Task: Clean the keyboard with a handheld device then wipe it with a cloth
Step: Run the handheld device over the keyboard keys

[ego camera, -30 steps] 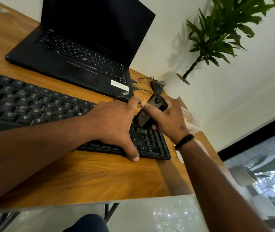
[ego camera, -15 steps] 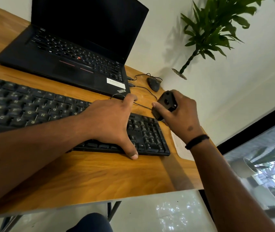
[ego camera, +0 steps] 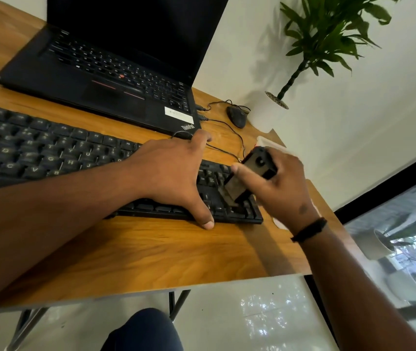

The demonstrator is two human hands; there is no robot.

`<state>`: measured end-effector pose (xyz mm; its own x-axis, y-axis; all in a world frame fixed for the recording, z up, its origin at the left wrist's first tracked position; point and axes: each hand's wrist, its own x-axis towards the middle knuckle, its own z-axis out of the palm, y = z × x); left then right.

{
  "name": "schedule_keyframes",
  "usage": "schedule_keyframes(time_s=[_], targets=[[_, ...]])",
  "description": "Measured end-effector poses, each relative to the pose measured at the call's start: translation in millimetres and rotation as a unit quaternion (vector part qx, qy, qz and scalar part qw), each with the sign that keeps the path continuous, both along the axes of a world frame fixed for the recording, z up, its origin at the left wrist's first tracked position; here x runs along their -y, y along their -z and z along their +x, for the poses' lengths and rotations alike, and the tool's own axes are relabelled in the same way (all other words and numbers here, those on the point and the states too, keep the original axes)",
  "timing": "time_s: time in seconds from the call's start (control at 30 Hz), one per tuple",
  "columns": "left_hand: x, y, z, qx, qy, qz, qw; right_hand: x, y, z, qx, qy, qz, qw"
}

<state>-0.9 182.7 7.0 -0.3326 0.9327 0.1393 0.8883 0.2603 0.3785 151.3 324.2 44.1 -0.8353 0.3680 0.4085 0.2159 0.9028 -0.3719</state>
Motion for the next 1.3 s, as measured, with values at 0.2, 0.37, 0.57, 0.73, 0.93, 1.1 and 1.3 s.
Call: schedule_keyframes(time_s=[0.2,0.37,0.57,0.73,0.93,1.1,1.3], targets=[[2,-1,0,-0.009,-0.003,-0.003,1.0,22,-7,5,0.009,-0.086,0.011,0.996],[1,-2,0,-0.007,-0.001,-0.007,1.0,-5,-10,11,0.02,0.057,0.072,0.996],[1,-1,0,-0.013,-0.003,-0.006,1.0,19,-8,7,0.001,-0.042,0.086,0.995],[1,-2,1,-0.01,-0.007,-0.009,1.0,-8,-6,-6,0.056,0.065,0.152,0.985],[-1,0,1,-0.003,-0.007,-0.003,1.0,20,-6,-9,0.014,-0.056,0.126,0.99],[-1,-2,2,0.003,-0.007,-0.004,1.0,-10,-1,-5,0.041,0.112,0.158,0.98],[0,-3,1,0.011,0.002,0.0,1.0,39,36,3,-0.215,0.077,0.016,0.973]])
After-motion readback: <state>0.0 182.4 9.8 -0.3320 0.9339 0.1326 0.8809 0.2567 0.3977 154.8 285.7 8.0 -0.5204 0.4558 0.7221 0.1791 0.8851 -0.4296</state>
